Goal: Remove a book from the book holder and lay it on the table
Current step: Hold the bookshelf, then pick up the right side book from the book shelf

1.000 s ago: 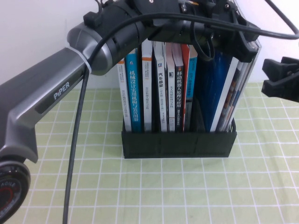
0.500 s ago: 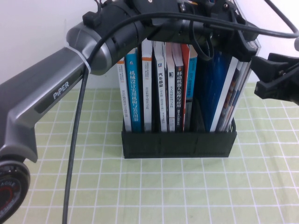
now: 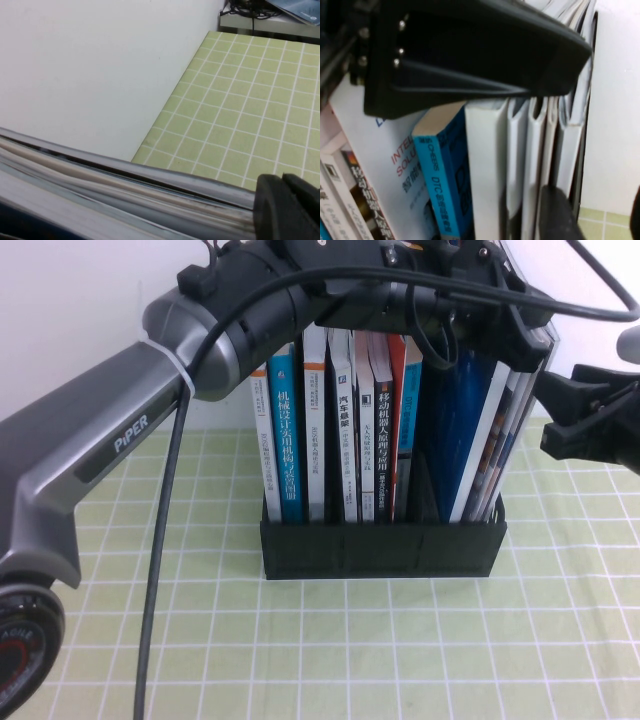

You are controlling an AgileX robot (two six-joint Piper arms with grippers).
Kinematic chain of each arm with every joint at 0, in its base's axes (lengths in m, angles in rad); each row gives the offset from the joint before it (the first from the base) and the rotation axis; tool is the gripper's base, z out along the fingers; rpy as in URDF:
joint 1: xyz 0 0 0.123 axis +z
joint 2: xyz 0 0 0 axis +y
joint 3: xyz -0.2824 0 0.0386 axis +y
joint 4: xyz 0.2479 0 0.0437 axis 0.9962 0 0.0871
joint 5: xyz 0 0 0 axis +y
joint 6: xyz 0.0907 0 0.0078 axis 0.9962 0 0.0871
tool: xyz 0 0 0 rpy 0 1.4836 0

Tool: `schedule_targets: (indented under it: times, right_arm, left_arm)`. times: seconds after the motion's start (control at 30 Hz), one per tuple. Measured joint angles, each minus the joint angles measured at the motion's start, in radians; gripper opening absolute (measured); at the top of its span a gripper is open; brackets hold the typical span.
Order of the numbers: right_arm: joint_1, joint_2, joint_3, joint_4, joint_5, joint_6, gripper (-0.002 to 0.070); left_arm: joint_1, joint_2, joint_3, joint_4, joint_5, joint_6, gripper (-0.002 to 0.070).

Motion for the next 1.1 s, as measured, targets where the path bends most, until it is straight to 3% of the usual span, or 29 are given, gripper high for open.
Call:
schedule_targets:
  times: [0.3, 0.77, 1.1]
  right_arm:
    - [0.0, 0.016, 0.002, 0.092, -0.036, -0.065, 0.0302]
    - [0.0, 0.144, 0.002, 0.095, -0.183, -0.03, 0.0302]
    - [0.0, 0.116, 0.002, 0.072, -0.137, -0.045, 0.0302]
  left_arm:
    - [0.002, 0.0, 0.0, 0.0, -0.008, 0.0, -0.0003]
    - [0.004, 0.0, 0.0, 0.008, -0.022, 0.0, -0.0003]
    - [0.008, 0.0, 0.0, 0.015, -0.016, 0.0, -0.0003]
